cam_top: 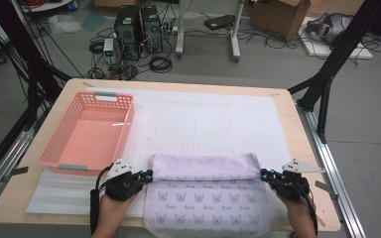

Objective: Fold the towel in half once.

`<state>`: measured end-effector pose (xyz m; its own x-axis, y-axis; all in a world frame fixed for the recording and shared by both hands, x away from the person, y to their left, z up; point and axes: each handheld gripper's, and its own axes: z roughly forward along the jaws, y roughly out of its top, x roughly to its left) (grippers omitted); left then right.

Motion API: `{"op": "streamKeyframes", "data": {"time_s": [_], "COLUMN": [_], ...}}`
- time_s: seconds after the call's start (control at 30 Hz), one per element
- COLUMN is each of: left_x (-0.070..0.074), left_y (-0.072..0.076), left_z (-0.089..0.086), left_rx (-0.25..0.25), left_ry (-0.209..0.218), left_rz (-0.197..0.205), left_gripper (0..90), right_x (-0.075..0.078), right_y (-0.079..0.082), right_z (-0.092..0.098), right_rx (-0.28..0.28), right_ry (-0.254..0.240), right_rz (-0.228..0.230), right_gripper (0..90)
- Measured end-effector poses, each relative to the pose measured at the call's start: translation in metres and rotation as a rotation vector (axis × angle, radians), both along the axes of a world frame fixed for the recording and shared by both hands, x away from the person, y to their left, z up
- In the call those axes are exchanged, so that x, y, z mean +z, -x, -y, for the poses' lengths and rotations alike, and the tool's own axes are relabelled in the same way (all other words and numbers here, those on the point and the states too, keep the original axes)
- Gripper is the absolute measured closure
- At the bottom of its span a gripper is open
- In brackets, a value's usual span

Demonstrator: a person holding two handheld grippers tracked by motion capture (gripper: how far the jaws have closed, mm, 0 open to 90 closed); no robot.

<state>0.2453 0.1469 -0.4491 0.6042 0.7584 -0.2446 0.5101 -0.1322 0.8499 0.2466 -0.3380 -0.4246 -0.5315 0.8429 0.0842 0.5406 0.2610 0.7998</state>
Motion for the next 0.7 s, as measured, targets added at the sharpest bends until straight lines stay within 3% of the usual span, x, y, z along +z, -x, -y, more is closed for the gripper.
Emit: {"op": "streamKeyframes", "data": {"time_s": [0.1,0.17,0.2,0.23,0.3,0.4,0.47,0.6,0.7], "left_x": [0.0,0.005,0.008,0.012,0.02,0.026,0.026,0.014,0.007], "left_y": [0.001,-0.002,-0.004,-0.007,-0.015,-0.031,-0.042,-0.062,-0.068], "left_z": [-0.003,-0.003,-0.002,-0.001,0.003,0.01,0.015,0.024,0.027], "left_rx": [-0.03,-0.051,-0.054,-0.054,-0.036,-0.006,0.007,0.063,0.051], "left_ry": [0.022,0.032,0.03,0.036,0.037,0.006,-0.022,-0.069,-0.099], "left_rz": [-0.027,-0.021,-0.009,-0.003,0.017,0.028,0.018,-0.038,-0.079], "left_gripper": [86.2,81.3,75.2,67.4,60.5,51.0,48.7,52.0,74.2], "right_x": [-0.005,-0.007,-0.008,-0.007,-0.001,0.009,0.013,0.01,0.002], "right_y": [0.006,0.008,0.007,0.005,0.0,-0.011,-0.023,-0.049,-0.063], "right_z": [0.001,0.0,-0.001,-0.002,-0.003,-0.008,-0.012,-0.02,-0.022], "right_rx": [0.001,0.014,0.018,0.007,-0.027,-0.046,-0.059,-0.102,-0.125], "right_ry": [0.007,0.027,0.044,0.054,0.027,0.023,0.038,0.074,0.111], "right_rz": [-0.022,-0.045,-0.051,-0.043,-0.03,-0.003,-0.014,-0.054,-0.087], "right_gripper": [87.4,85.4,82.5,72.5,64.8,60.0,58.6,55.1,58.1]}}
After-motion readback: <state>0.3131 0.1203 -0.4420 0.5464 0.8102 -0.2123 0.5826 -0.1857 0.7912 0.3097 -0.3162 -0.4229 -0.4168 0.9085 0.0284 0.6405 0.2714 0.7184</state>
